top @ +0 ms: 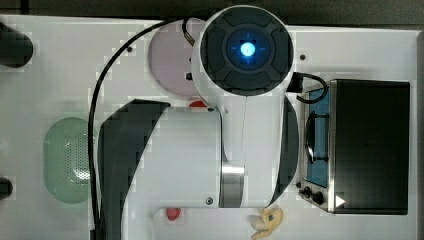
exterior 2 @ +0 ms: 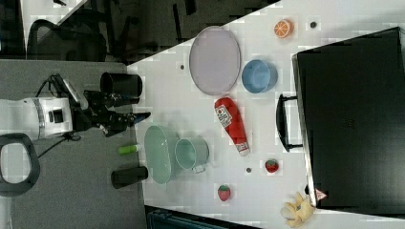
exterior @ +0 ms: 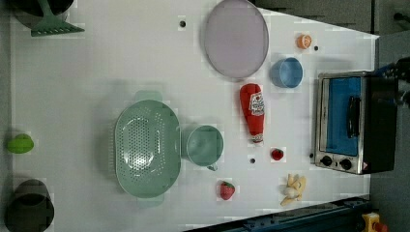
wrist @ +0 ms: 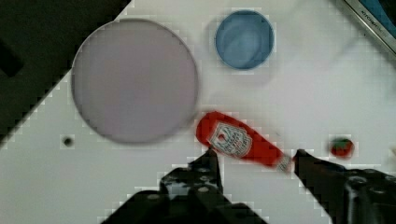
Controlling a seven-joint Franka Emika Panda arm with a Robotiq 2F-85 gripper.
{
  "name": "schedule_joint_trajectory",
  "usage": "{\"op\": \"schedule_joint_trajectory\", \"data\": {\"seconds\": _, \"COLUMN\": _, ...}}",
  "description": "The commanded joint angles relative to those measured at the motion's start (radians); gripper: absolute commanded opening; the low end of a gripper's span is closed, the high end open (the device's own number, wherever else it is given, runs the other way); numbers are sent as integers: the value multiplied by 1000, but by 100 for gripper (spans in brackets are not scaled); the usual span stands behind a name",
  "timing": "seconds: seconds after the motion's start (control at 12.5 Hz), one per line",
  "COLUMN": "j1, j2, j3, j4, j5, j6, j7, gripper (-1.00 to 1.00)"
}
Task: Pick Ketchup from the table and place it in strainer.
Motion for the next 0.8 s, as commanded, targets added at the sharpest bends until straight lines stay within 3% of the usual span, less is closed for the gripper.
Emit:
{"op": "schedule_joint_trajectory", "data": {"seconds": 0.08, "j1": -100, "j2": -303, "j3": 86, "j4": -144, "j5": 40, "j6": -206, "j7": -8, "gripper": 59}}
{"op": "schedule_joint_trajectory", "data": {"seconds": 0.24, "j1": -100, "j2": -293, "j3": 88, "j4": -153, "j5": 40, "j6": -195, "j7": -9, "gripper": 99}}
{"op": "schedule_joint_trajectory", "data": {"seconds": 0.56, "j1": -99, "j2": -229, "j3": 96, "j4": -196, "j5": 40, "j6": -175, "j7": -23, "gripper": 100}}
{"op": "schedule_joint_trajectory", "data": {"seconds": 0.8, "j1": -99, "j2": -154, "j3": 99, "j4": -232, "j5": 40, "j6": -92, "j7": -164, "gripper": 100}}
